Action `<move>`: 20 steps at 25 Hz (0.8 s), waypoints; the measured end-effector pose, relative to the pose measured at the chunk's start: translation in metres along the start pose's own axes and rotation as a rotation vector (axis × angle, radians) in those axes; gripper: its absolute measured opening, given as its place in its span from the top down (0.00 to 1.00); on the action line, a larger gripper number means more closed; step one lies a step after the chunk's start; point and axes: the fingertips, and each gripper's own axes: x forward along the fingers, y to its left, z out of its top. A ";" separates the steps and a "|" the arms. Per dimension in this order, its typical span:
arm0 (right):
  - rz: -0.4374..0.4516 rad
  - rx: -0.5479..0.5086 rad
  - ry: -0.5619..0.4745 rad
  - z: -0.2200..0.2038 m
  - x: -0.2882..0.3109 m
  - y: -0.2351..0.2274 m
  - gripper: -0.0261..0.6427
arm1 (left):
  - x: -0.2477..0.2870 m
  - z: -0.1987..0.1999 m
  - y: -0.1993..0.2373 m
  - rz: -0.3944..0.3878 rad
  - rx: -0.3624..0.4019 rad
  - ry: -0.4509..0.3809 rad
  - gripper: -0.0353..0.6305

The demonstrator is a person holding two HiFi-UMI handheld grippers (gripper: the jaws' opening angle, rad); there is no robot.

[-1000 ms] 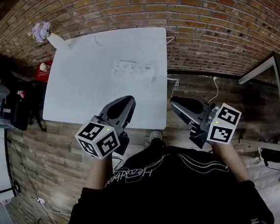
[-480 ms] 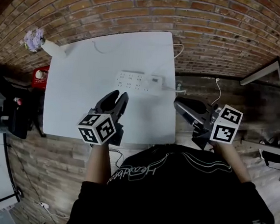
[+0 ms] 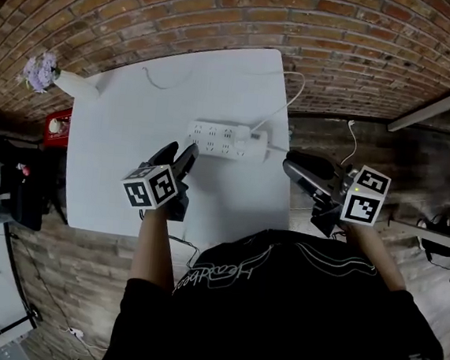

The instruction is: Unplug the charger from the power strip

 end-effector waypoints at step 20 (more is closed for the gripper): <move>-0.048 -0.478 0.315 -0.056 0.067 -0.069 0.64 | 0.054 -0.025 0.038 0.004 -0.019 0.207 0.61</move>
